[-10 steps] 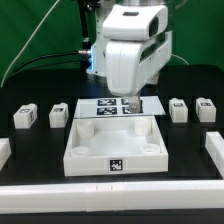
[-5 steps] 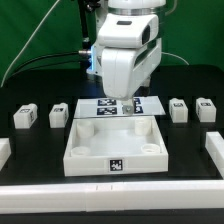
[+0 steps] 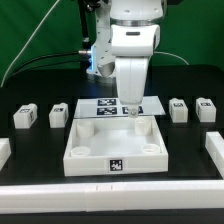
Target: Assemble one leg
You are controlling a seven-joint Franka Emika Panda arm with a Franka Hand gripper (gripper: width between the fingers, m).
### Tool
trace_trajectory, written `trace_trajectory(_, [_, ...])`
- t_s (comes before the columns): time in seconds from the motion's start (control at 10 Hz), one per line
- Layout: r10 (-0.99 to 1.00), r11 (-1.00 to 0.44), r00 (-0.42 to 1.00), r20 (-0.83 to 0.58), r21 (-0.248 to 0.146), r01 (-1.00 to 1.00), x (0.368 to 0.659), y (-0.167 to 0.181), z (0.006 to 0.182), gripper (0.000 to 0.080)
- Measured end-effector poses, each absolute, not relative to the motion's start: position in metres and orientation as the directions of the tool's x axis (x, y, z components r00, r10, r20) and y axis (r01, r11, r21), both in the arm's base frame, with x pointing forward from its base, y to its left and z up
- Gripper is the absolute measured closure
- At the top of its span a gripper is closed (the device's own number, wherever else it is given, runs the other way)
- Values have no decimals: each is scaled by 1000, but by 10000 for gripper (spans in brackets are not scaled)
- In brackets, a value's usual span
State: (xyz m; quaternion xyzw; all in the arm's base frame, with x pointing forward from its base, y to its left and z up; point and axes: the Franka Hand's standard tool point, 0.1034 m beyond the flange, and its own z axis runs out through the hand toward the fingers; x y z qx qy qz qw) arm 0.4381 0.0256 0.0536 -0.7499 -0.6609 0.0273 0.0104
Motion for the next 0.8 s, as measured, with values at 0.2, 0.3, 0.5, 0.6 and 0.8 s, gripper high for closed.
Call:
trace_trajectory(0.2, [999,-37,34,-34,-65,997,428,21,45,150])
trace_trajectory(0.3, [999,-17,15,-33,-74,997,427,17,41,150])
trace_trajectory(0.5, [1000,-2,-1,-30,-88,996,426,9,32,150])
trace_trajectory(0.6, [1000,-11,8,-30,-92,996,427,5,28,150])
trace_trajectory(0.8, [1000,-15,13,-28,-105,994,424,5,21,150])
